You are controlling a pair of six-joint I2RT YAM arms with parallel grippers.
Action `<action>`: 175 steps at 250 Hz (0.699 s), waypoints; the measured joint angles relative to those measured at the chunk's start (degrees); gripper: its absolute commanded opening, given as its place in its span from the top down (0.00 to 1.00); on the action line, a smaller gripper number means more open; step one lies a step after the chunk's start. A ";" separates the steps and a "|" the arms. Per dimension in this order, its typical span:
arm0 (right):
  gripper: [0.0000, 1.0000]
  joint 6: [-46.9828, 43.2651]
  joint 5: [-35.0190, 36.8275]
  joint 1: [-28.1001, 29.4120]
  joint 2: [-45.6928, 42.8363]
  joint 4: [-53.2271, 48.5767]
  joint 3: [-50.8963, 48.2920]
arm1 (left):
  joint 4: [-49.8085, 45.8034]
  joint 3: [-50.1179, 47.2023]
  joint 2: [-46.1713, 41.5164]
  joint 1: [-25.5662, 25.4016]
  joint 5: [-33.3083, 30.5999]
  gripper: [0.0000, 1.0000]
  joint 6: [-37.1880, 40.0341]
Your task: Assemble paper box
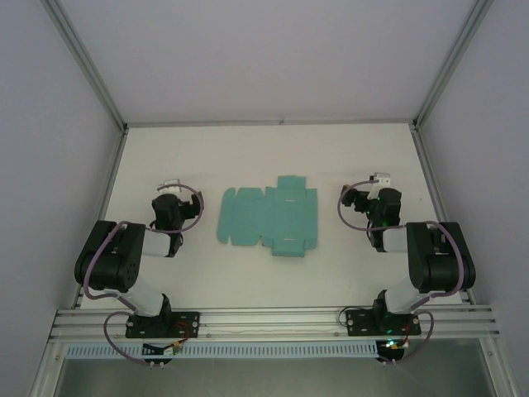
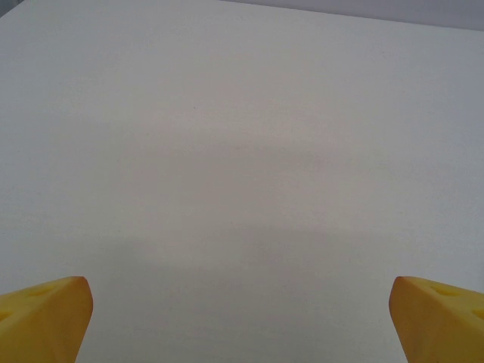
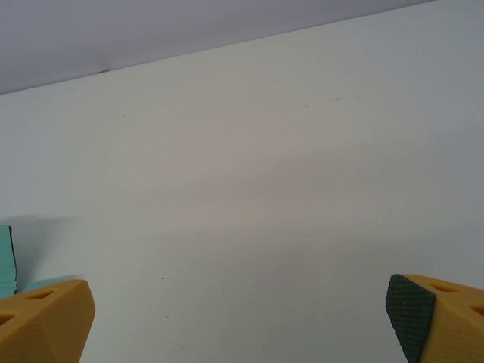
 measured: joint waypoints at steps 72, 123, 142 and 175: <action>0.00 0.24 0.55 0.07 -6.29 -12.61 3.52 | -11.04 3.98 -4.59 0.00 -2.21 0.00 -0.26; 0.00 4.90 0.83 2.80 -16.63 -32.57 16.20 | -29.05 15.28 -15.93 0.00 -1.68 0.00 -5.92; 0.05 7.43 0.83 6.88 -18.60 -39.78 19.85 | -35.87 19.23 -17.75 -0.24 0.85 0.00 -9.46; 0.18 12.79 -1.53 14.93 -18.88 -50.01 23.32 | -46.05 22.56 -16.96 -1.40 5.53 0.00 -14.21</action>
